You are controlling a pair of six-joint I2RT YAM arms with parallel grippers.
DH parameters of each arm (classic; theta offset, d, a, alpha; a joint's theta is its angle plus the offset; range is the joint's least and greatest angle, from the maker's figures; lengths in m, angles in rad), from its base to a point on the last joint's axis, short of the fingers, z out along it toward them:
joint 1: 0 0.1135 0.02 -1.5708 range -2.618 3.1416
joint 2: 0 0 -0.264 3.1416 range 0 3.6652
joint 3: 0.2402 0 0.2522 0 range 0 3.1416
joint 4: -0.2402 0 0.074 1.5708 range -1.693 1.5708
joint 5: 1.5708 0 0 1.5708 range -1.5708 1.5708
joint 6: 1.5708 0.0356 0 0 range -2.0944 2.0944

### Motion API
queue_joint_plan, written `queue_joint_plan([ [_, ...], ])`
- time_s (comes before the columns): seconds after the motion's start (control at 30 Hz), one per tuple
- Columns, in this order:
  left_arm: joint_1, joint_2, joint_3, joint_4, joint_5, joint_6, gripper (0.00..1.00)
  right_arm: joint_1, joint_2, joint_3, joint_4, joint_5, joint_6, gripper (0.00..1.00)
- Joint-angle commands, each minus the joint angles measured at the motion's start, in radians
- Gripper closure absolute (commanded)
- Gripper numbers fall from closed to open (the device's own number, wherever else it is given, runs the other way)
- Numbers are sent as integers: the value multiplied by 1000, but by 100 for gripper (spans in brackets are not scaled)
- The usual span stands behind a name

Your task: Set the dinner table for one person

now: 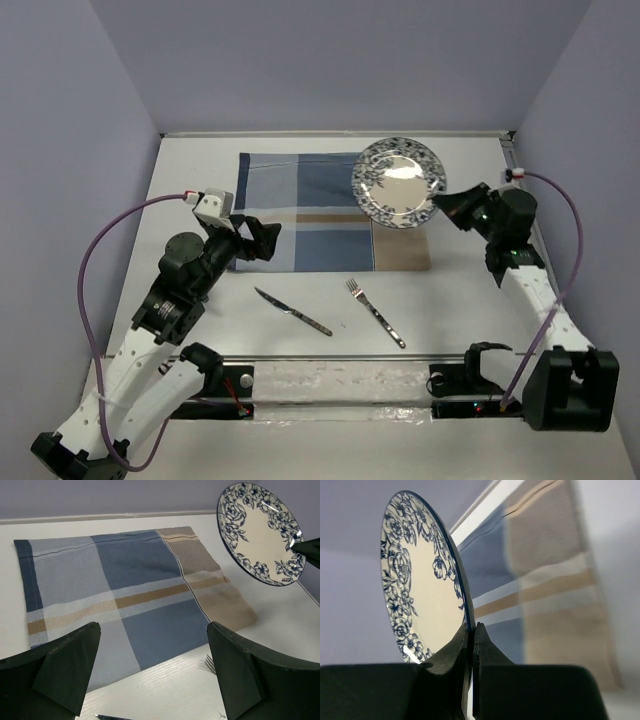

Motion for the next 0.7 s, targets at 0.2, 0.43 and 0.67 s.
queue_joint_plan([
  [0.2, 29, -49, -14, 45, -97, 10, 1, 485, 523, 409, 327, 55, 8, 100],
  [0.43, 34, -54, -19, 40, -102, 11, 1, 545, 757, 523, 338, 50, 19, 100],
  [0.67, 43, -46, -19, 39, -94, 11, 1, 574, 879, 603, 327, 42, 19, 100],
])
